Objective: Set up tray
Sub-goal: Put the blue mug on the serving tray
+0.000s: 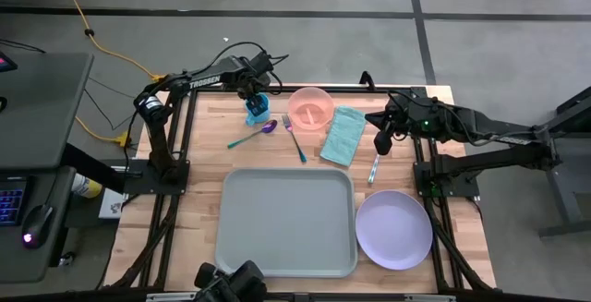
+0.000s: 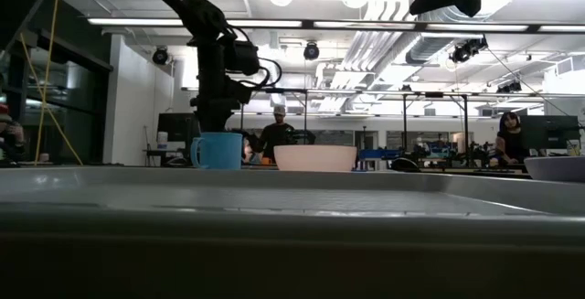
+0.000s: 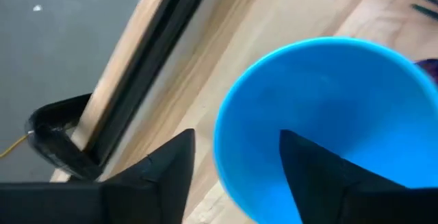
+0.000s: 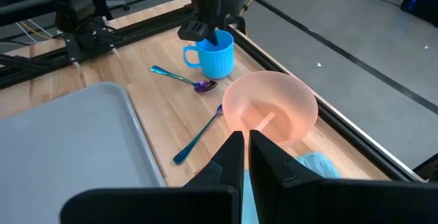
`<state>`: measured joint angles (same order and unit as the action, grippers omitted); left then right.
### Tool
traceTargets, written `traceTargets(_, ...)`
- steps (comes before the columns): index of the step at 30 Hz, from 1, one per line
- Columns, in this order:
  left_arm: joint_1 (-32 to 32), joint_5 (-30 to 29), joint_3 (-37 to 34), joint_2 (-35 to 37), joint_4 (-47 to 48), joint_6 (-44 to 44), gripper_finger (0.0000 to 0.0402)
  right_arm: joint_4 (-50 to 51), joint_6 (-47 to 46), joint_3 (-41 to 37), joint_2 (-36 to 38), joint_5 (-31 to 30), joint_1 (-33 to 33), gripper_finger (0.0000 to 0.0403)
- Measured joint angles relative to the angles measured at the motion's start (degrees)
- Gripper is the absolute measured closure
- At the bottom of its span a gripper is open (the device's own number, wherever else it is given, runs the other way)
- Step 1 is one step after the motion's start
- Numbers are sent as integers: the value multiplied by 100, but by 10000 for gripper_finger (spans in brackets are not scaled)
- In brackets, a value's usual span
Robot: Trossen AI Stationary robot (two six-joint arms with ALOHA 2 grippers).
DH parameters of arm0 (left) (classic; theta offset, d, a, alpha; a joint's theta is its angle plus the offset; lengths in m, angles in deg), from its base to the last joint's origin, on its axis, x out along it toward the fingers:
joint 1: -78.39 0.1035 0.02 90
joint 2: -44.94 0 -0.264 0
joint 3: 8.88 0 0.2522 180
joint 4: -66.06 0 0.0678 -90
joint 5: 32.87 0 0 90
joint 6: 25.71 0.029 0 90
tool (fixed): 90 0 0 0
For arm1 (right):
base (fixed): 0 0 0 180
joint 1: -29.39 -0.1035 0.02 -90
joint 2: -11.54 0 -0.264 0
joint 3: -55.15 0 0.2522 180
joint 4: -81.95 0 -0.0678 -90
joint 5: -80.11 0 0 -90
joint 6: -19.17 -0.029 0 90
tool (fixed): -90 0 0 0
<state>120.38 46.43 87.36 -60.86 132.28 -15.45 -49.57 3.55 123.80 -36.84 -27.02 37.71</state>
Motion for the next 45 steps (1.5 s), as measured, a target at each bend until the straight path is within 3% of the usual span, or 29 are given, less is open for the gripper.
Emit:
traceTargets(19, -4, 151, 7, 24, -18, 284, 385, 0, 13, 0, 0, -2, 0, 402)
traceTargets(34, 2, 341, -11, 339, 294, 615, 387, 19, 4, 0, 0, 2, 0, 402)
traceTargets(45, 2, 1344, -11, 886, 586, 1021, 387, 20, 17, -2, 0, 0, 0, 402)
